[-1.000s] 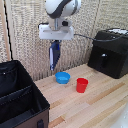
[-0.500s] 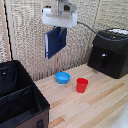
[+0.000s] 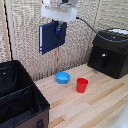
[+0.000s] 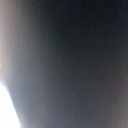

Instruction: Discover the targeted book and set your gripper to the appropriate amplitude. Smoothly guide your gripper in the direction of the book and snatch it firmly. Search for the back section of the caddy. Move the held book towards the back section and lightly deposit it inside.

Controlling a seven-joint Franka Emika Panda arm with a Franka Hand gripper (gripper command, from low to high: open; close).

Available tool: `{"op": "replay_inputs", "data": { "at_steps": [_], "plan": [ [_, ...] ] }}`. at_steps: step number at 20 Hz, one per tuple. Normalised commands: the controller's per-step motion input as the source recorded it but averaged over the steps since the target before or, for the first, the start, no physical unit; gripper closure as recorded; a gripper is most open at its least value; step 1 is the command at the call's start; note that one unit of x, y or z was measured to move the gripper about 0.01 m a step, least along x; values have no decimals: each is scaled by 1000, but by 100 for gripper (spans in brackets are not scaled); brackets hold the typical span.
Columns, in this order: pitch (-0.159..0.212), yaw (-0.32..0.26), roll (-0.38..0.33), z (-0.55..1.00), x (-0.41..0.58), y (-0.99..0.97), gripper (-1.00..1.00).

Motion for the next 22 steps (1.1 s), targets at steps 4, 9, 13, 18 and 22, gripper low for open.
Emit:
{"op": "replay_inputs", "data": {
  "at_steps": [4,9,13,18,22],
  "plan": [
    [49,-104,19,105,6,747,100],
    [81,-68,0,3,31,854,100],
    [106,-36,30,207,37,797,100],
    [98,-9,57,518,71,753,100],
    [51,-27,47,690,157,759,100]
  ]
}}
